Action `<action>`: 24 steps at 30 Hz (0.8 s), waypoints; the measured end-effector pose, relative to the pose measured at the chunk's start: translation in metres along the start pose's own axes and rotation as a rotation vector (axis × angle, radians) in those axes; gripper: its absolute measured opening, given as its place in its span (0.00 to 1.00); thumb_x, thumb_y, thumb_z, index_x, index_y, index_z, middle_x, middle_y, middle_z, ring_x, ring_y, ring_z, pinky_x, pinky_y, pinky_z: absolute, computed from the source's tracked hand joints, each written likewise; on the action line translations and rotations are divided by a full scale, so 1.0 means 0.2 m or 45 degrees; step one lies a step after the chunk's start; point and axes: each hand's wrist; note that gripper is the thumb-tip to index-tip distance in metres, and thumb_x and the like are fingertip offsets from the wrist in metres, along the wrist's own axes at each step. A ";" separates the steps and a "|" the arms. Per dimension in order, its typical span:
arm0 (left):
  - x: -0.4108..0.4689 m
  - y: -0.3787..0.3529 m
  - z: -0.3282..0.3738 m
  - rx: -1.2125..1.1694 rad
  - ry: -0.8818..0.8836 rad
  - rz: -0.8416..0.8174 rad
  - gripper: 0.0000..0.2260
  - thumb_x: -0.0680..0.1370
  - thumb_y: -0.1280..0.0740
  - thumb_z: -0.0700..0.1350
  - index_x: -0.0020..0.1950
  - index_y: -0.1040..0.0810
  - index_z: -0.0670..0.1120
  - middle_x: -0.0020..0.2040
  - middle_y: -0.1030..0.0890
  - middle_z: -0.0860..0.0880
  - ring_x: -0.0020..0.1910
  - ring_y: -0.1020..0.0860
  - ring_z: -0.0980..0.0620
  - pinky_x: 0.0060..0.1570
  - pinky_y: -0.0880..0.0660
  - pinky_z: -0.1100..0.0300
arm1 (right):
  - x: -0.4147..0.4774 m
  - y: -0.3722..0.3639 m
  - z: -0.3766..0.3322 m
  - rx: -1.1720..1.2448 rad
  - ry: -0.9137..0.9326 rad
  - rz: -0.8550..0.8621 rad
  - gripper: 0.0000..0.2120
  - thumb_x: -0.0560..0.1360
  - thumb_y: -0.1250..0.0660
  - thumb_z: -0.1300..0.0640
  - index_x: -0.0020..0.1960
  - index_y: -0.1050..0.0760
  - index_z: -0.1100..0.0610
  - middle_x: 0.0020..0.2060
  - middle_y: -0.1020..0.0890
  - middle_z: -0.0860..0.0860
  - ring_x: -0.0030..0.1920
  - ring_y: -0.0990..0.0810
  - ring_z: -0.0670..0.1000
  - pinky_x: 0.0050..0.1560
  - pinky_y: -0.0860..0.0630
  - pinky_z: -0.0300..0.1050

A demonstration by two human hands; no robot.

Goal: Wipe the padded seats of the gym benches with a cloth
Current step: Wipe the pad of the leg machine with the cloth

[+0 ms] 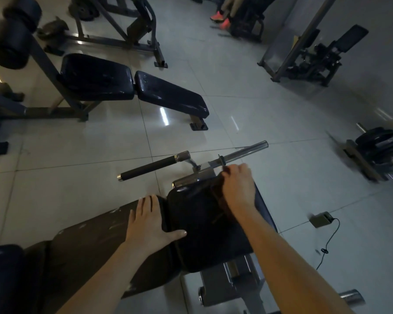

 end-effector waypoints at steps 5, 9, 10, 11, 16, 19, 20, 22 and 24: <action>-0.01 0.00 -0.01 -0.051 0.005 -0.055 0.55 0.69 0.35 0.73 0.80 0.62 0.48 0.80 0.61 0.45 0.79 0.58 0.46 0.77 0.51 0.46 | -0.06 -0.07 -0.11 0.082 -0.261 0.091 0.14 0.82 0.42 0.51 0.62 0.27 0.58 0.54 0.28 0.52 0.51 0.29 0.48 0.56 0.27 0.43; 0.01 0.01 -0.01 -0.092 0.022 -0.053 0.58 0.65 0.32 0.74 0.80 0.60 0.48 0.81 0.58 0.47 0.79 0.54 0.46 0.76 0.46 0.45 | -0.18 -0.14 -0.29 0.057 0.135 -0.093 0.14 0.83 0.43 0.51 0.63 0.28 0.57 0.57 0.27 0.52 0.52 0.27 0.47 0.59 0.26 0.43; 0.02 0.01 -0.02 -0.112 0.028 -0.048 0.59 0.63 0.31 0.75 0.80 0.58 0.48 0.81 0.57 0.47 0.79 0.53 0.46 0.76 0.44 0.45 | -0.21 -0.15 -0.32 0.061 0.233 -0.110 0.13 0.83 0.43 0.51 0.63 0.28 0.56 0.58 0.27 0.52 0.53 0.27 0.47 0.60 0.27 0.43; 0.02 0.01 -0.02 -0.119 0.030 -0.043 0.60 0.61 0.31 0.76 0.80 0.57 0.48 0.81 0.55 0.47 0.79 0.52 0.47 0.75 0.42 0.45 | -0.22 -0.15 -0.33 0.088 0.306 -0.143 0.13 0.83 0.43 0.51 0.63 0.28 0.56 0.58 0.27 0.52 0.55 0.27 0.48 0.61 0.27 0.44; 0.01 0.02 -0.02 -0.083 0.043 -0.054 0.59 0.64 0.32 0.74 0.80 0.59 0.48 0.81 0.58 0.49 0.79 0.52 0.49 0.74 0.40 0.47 | -0.11 -0.07 -0.23 -0.023 0.528 -0.236 0.13 0.83 0.43 0.50 0.63 0.27 0.54 0.58 0.27 0.51 0.56 0.27 0.48 0.62 0.27 0.46; 0.00 0.02 -0.01 -0.079 0.044 -0.086 0.58 0.67 0.32 0.72 0.80 0.62 0.47 0.80 0.61 0.49 0.79 0.56 0.50 0.74 0.41 0.47 | -0.01 0.02 -0.04 -0.091 0.185 -0.026 0.13 0.83 0.42 0.52 0.62 0.26 0.56 0.55 0.26 0.52 0.53 0.27 0.49 0.59 0.27 0.46; -0.01 0.02 -0.01 -0.088 0.041 -0.086 0.57 0.67 0.32 0.72 0.80 0.62 0.47 0.80 0.61 0.49 0.79 0.56 0.50 0.74 0.41 0.47 | 0.00 0.03 0.02 -0.073 0.059 0.059 0.13 0.83 0.42 0.53 0.62 0.26 0.58 0.55 0.26 0.53 0.53 0.27 0.50 0.59 0.27 0.47; 0.00 0.02 0.00 -0.100 0.033 -0.099 0.56 0.68 0.32 0.71 0.80 0.62 0.47 0.80 0.62 0.48 0.79 0.58 0.49 0.74 0.42 0.47 | 0.00 0.02 0.05 -0.030 -0.125 0.148 0.13 0.83 0.42 0.54 0.61 0.26 0.60 0.53 0.26 0.55 0.52 0.28 0.52 0.58 0.27 0.48; 0.01 0.02 0.00 -0.110 0.025 -0.114 0.55 0.69 0.31 0.69 0.80 0.62 0.47 0.80 0.63 0.47 0.79 0.59 0.48 0.74 0.43 0.46 | 0.01 -0.02 -0.03 0.055 -0.258 0.186 0.13 0.83 0.42 0.54 0.61 0.26 0.61 0.54 0.27 0.55 0.53 0.28 0.52 0.58 0.27 0.48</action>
Point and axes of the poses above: each hand's wrist, its own x-axis towards the middle knuckle, its own y-axis out of the back of the hand, z = x × y
